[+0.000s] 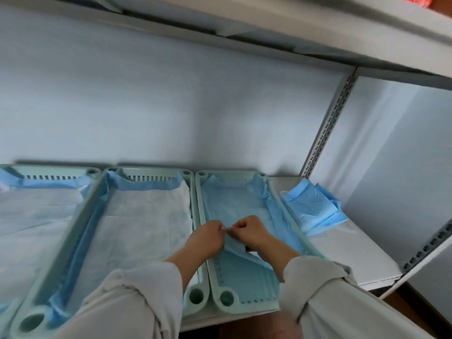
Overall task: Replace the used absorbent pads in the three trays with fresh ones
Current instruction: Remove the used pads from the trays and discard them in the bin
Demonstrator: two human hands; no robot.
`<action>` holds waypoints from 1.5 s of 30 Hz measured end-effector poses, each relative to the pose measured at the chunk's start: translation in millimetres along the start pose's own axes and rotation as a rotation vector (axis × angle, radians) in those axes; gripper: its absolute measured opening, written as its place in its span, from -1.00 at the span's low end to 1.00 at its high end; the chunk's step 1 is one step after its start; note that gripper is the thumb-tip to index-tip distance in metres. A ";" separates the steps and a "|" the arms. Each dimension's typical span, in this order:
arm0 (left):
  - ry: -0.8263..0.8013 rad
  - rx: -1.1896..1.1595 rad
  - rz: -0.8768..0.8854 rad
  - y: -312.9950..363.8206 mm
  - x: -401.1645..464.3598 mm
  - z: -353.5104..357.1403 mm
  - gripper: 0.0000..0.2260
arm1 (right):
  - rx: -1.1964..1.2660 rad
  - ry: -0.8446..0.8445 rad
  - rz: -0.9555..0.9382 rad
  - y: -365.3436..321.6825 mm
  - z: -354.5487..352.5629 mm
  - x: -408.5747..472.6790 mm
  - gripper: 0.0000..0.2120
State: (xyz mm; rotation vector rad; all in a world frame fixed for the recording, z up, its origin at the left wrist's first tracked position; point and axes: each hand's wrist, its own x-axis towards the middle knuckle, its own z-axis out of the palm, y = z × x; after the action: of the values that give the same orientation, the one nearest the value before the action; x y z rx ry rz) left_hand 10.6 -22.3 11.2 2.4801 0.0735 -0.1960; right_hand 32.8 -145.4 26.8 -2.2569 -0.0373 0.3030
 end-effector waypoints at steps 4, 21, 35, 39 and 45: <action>-0.100 -0.236 -0.117 7.1 5.1 -6.2 -0.62 | 0.148 -0.265 0.065 -7.1 -10.9 -13.4 -0.92; -0.004 -0.297 -0.097 8.6 -10.2 -12.1 -0.70 | -0.382 0.089 0.317 86.2 -44.5 -0.2 -0.37; 0.361 -0.501 -0.087 12.6 -1.6 -30.8 -0.61 | -0.072 0.123 0.236 74.1 -27.1 5.1 -0.81; 0.189 -0.305 -0.191 -1.2 -8.0 -53.5 -0.69 | -0.003 0.016 0.301 61.8 -23.0 -3.0 -0.67; -0.078 -0.093 -0.306 -30.0 -20.5 -57.3 -0.72 | 0.099 0.030 0.328 42.8 -16.2 -4.7 -0.43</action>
State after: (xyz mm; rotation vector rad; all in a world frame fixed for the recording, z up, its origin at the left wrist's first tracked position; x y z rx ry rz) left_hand -5.6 36.2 41.3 2.3554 0.4202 -0.4083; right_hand 28.7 -185.9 5.4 -2.1639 0.3594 0.4342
